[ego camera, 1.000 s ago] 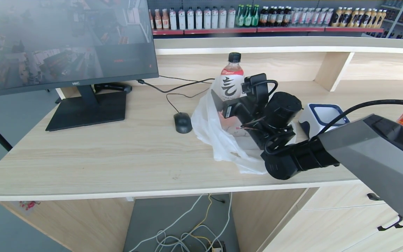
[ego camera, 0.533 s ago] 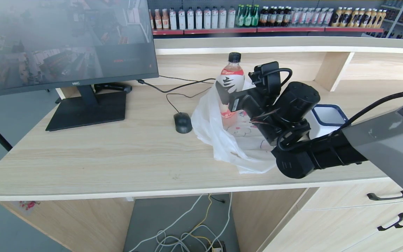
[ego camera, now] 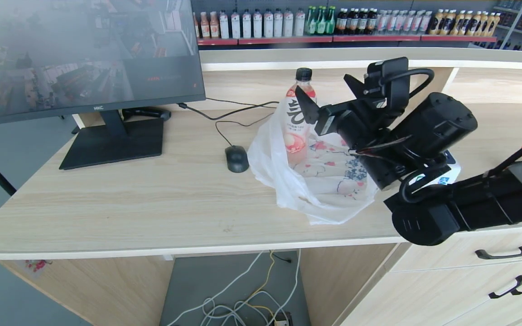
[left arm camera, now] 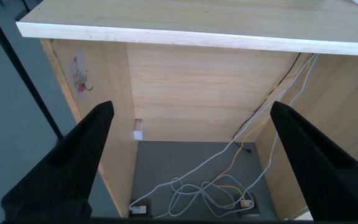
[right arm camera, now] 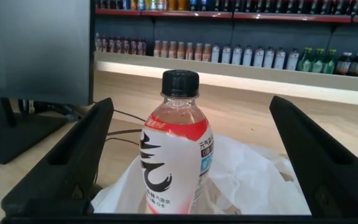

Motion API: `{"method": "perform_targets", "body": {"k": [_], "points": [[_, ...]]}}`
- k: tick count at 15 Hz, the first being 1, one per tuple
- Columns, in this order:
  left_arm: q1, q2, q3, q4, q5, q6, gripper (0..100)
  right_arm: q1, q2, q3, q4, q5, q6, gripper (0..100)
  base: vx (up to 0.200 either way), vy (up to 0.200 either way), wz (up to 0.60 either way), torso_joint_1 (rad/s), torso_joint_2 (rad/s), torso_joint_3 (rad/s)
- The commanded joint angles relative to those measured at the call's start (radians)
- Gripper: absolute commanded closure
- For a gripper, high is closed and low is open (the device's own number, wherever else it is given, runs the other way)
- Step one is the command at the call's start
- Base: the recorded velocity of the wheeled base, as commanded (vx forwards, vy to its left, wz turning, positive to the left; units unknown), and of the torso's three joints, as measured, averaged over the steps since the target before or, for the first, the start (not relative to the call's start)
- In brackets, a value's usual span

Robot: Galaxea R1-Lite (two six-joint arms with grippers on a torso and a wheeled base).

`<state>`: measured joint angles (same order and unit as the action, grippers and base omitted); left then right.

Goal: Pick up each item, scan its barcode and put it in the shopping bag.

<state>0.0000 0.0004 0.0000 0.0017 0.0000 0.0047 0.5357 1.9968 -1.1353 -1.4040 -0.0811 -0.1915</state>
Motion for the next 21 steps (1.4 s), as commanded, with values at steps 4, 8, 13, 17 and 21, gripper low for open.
{"method": "perform_targets", "body": {"k": [4, 8, 13, 17, 21], "points": [[0.0, 0.0, 0.0, 0.0, 0.0, 0.001, 0, 0.016, -0.139, 0.338, -0.167, 0.001, 0.02, 0, 0.0, 0.0, 0.0, 0.0, 0.0, 0.0], [0.0, 0.001, 0.0, 0.0, 0.0, 0.003, 0, 0.027, -0.217, 0.486, -0.167, -0.005, 0.067, 0, 0.0, 0.0, 0.0, 0.0, 0.0, 0.0], [0.0, 0.001, 0.0, 0.0, 0.0, 0.001, 0, 0.079, -0.199, 0.496, -0.167, -0.005, 0.087, 0, 0.0, 0.0, 0.0, 0.0, 0.0, 0.0], [0.0, 0.001, 0.0, 0.0, 0.0, 0.001, 0, 0.072, -0.202, 0.519, -0.167, -0.005, 0.109, 0, -0.15, 0.0, 0.0, 0.001, 0.0, 0.002], [0.0, 0.0, 0.0, 0.0, 0.0, 0.001, 0, 0.076, -0.247, 0.651, -0.167, -0.006, 0.109, 0, 0.0, 0.0, 0.0, 0.0, 0.0, 0.0]]}}
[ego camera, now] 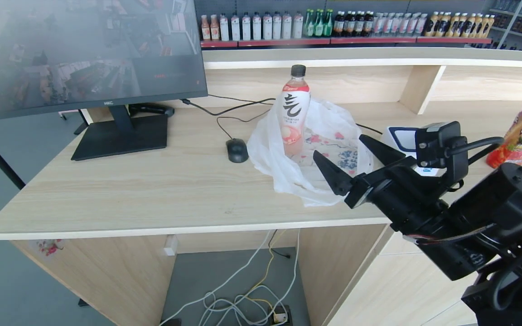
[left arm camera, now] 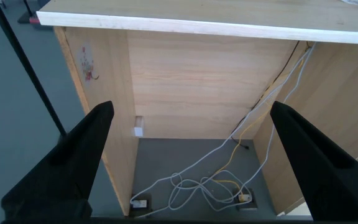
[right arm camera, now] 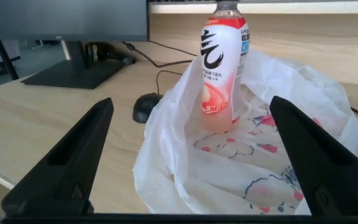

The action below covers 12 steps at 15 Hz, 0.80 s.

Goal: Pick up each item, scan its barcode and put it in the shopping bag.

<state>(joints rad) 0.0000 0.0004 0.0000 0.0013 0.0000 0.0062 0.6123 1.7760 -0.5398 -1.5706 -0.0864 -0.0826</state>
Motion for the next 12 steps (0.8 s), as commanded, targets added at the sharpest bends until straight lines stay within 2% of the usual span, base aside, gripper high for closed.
{"method": "perform_targets", "body": {"k": [1, 12], "points": [[0.0, 0.0, 0.0, 0.0, 0.0, -0.003, 0, 0.0, -0.038, 0.081, 0.0, -0.001, 0.0, 0, 0.0, 0.0, 0.0, 0.0, 0.0, 0.0], [0.002, 0.001, 0.0, 0.0, 0.0, -0.009, 0, -0.029, -0.061, 0.089, 0.0, 0.0, -0.009, 0, 0.0, -0.2, 0.0, 0.006, 0.01, 0.002]]}}
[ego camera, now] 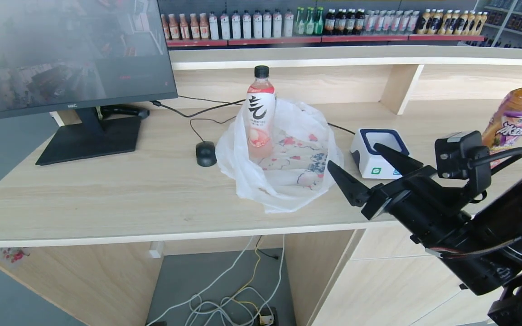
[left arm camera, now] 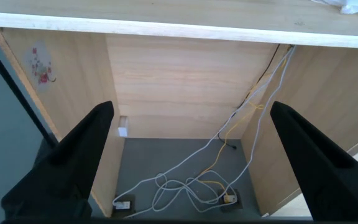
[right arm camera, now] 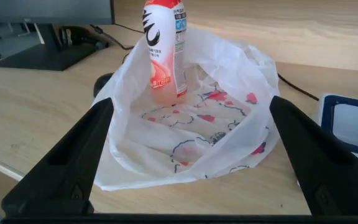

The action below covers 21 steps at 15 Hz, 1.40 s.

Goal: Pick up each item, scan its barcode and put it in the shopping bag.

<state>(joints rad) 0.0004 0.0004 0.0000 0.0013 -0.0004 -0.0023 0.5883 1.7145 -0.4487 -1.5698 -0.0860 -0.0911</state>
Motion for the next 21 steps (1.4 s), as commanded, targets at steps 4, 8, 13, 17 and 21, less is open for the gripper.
{"method": "perform_targets", "body": {"k": [4, 8, 13, 17, 21], "points": [[0.001, 0.001, 0.0, -0.001, 0.0, -0.002, 0, -0.021, 0.001, -0.001, -0.001, -0.001, -0.024, 0, 0.0, -0.2, 0.0, 0.006, 0.0, 0.002], [0.001, 0.001, 0.0, -0.001, 0.0, -0.001, 0, -0.024, -0.015, 0.002, -0.001, -0.001, -0.029, 0, 0.0, -0.2, 0.0, 0.004, 0.0, 0.0], [0.0, 0.0, 0.0, 0.0, 0.0, -0.002, 0, -0.041, -0.016, 0.019, -0.001, -0.001, -0.029, 0, 0.0, -0.2, 0.0, 0.002, 0.0, 0.005], [0.001, 0.0, 0.0, -0.001, 0.0, -0.001, 0, -0.077, -0.027, 0.033, -0.001, -0.001, -0.029, 0, 0.0, -0.2, 0.0, 0.004, 0.0, 0.002], [0.001, 0.001, 0.0, -0.001, 0.0, -0.001, 0, -0.12, -0.047, 0.054, -0.001, -0.001, -0.027, 0, 0.0, -0.2, 0.0, 0.002, 0.0, 0.002]]}}
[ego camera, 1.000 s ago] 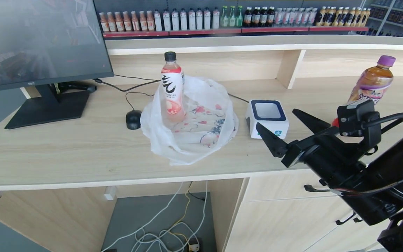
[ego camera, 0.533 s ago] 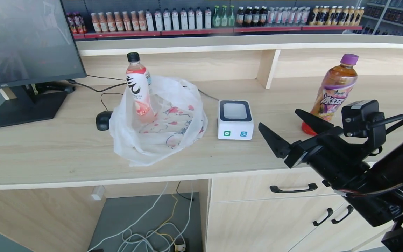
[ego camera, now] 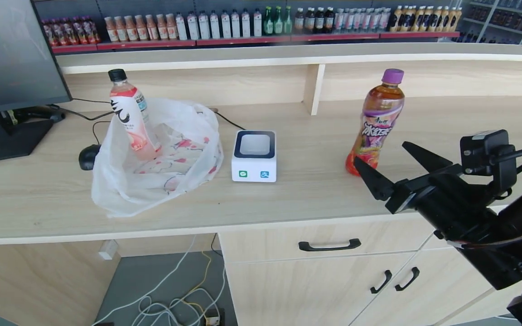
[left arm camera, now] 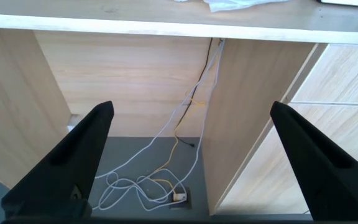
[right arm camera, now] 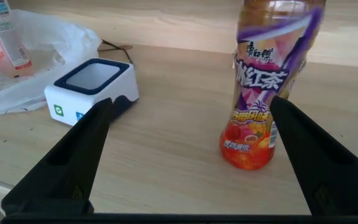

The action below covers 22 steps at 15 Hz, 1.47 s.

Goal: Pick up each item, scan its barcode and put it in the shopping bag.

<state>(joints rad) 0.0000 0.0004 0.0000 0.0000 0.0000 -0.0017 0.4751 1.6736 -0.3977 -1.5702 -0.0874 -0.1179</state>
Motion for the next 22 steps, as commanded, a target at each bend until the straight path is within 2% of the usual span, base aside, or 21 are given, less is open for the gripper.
{"method": "perform_targets", "body": {"k": [1, 6, 13, 22], "points": [[0.0, 0.001, 0.0, 0.002, 0.0, 0.0, 0, -0.007, -0.006, 0.013, -0.001, 0.0, 0.001, 0, 0.0, 0.0, 0.0, 0.0, 0.0, 0.0], [0.0, 0.001, 0.0, 0.002, 0.0, 0.006, 0, -0.007, 0.001, 0.056, -0.001, 0.0, 0.001, 0, 0.0, 0.0, 0.0, 0.0, 0.0, 0.0], [0.0, 0.001, 0.0, 0.002, 0.0, 0.006, 0, -0.02, 0.054, 0.016, -0.001, -0.009, 0.0, 0, 0.0, 0.0, 0.0, 0.0, 0.0, 0.0], [0.002, 0.001, 0.0, 0.002, 0.0, 0.006, 0, -0.03, 0.233, -0.222, -0.001, -0.009, -0.002, 0, 0.0, 0.0, 0.0, 0.0, 0.0, 0.0]]}}
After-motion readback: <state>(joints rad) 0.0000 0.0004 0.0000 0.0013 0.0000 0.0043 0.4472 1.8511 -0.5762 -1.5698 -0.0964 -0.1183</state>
